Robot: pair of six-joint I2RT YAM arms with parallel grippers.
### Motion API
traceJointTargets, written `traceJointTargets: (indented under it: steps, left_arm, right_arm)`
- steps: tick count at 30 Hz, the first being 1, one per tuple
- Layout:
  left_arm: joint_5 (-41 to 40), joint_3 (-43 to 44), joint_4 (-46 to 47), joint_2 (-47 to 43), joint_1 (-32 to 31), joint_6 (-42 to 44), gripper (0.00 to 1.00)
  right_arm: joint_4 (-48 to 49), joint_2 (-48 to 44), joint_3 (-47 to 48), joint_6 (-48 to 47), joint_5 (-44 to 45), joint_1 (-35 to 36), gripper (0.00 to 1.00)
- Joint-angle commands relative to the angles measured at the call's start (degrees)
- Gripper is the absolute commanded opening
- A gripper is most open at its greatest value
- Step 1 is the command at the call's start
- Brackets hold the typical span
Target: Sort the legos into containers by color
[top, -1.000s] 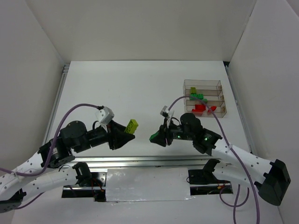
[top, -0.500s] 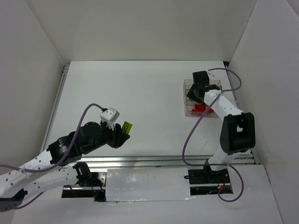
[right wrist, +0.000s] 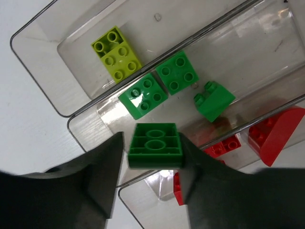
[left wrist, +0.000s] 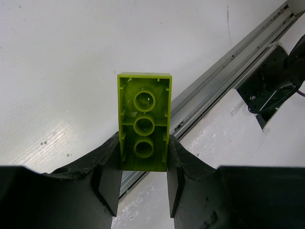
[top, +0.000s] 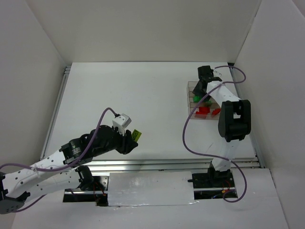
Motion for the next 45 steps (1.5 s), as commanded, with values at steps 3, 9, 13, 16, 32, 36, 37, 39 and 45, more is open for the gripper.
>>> traceJointTargets:
  steps: [3,9,13,16,32,36,37,39,45]
  left_arm:
    - [1.44,-0.05,4.73,-0.97,0.28,-0.48,0.0]
    - [2.94,-0.14,9.56,0.43,0.37,0.22,0.0]
    - [0.92,2.14,11.33,5.33,0.37,2.33,0.0]
    - [-4.78,2.76,12.82,8.95,0.19,5.23,0.0]
    - [1.61,-0.84,30.31,12.38,-0.69,17.27,0.0]
    - [3.19,-1.28,30.75,13.26,-0.69,17.19,0.0]
    - [3.2,-1.45,30.84,13.35,-0.69,16.93,0.0]
    - [3.55,-1.63,31.01,13.79,-0.69,16.84,0.0]
    - [3.64,-0.93,30.4,15.98,-0.69,16.92,0.0]
  right_arm:
    - [-1.61,-1.08,2.89,-0.73,-0.15,-0.36,0.75]
    - [-2.05,-8.09,1.23,-0.9,-5.48,-0.18,0.98]
    - [1.19,-18.81,-8.58,-4.68,-25.41,5.68,1.0]
    - [6.72,-30.94,-18.53,-2.93,-37.49,14.45,1.0]
    - [23.35,-50.05,-36.84,16.24,-42.08,34.88,0.9]
    - [24.49,-48.37,-35.52,16.06,-40.85,36.99,0.86]
    - [25.1,-48.2,-35.6,16.23,-40.67,37.08,0.86]
    - [25.72,-47.85,-35.78,16.41,-40.58,37.08,0.83]
    - [28.54,-47.05,-36.13,16.41,-41.02,37.7,0.17]
